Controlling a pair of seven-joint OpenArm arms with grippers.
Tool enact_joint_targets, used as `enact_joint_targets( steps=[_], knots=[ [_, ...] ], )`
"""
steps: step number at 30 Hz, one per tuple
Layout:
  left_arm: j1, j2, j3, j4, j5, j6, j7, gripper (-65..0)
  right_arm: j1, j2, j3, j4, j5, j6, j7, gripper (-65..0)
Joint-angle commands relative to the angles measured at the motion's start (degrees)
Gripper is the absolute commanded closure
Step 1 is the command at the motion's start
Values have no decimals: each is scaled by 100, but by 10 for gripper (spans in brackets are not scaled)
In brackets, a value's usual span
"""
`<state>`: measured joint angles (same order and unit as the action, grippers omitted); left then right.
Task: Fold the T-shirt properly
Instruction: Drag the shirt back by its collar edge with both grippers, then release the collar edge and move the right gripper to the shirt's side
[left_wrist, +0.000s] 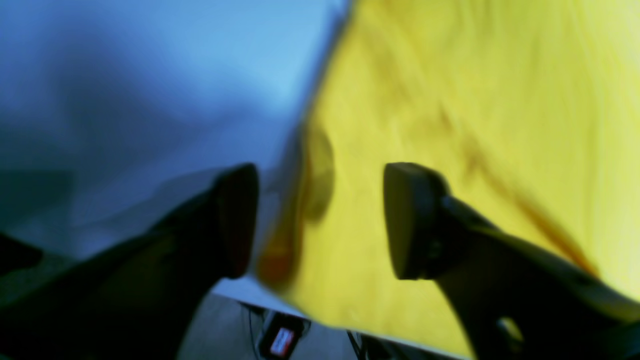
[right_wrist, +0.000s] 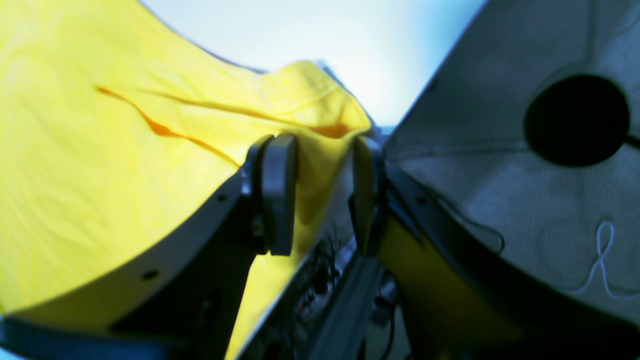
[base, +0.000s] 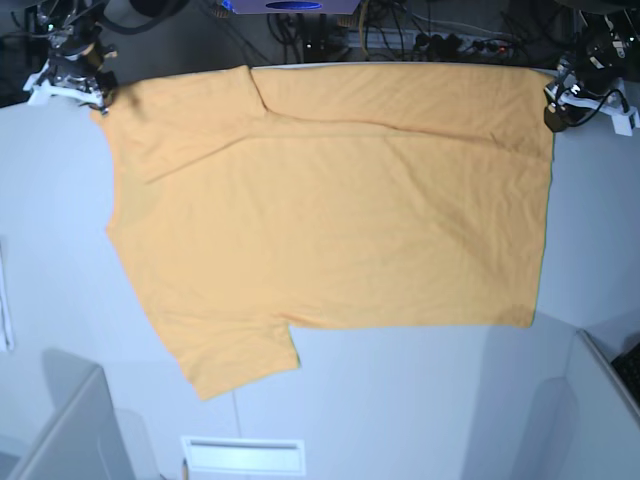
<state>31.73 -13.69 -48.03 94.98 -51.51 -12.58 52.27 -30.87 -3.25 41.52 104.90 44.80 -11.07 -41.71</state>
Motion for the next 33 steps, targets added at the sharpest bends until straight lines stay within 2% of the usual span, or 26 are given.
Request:
enact_joint_targets(
  steps=[1,5,9,16,18,20,22,24,25,27,31,33],
  knots=[
    [32,-130,-283,115,-58,-21,-106,-426,32,65,99,134,35,48,88,-189],
    [-293,-156,-854,80,-58,-21,-53,-428,173,241,116,125,35,39,44,-191],
    [-355,-165,-845,186,-58,-30,-53,-428,138,153,-51,125,26,30,35,-192],
    [-364,-174,-740,414,-67,-48,-53,-425,358,188,-59,90,8,30,229,-273],
    [-364,-349,-529,458,-85,-48,-53,-413,569,241,-121,90,-247,30,299,-287],
    [-346,-446,-239,590,-58,-48,-53,-339,991,347,-121,64,-660,48,237,-302],
    [-346,-508,-28,731,-58,-48,-53,-188,1474,408,-130,-103,-1091,74,123,-330],
    [-364,-516,78,748,-67,-48,-53,-25,1958,593,-156,-332,-1398,259,-53,-353],
    [-381,-516,148,757,-102,-48,-53,0,2195,689,-253,-543,-1513,443,-149,-354],
    [-487,-481,403,863,-67,-48,-53,0,2661,980,-429,-1035,-1671,813,-202,-354],
    [-742,-472,983,1012,-58,-21,-53,0,3725,1560,-921,-2319,-1882,1173,-193,-356],
    [-874,-446,1247,1030,-58,-12,-53,0,4279,1823,-1264,-3031,-1899,1489,-132,-356]
  ],
)
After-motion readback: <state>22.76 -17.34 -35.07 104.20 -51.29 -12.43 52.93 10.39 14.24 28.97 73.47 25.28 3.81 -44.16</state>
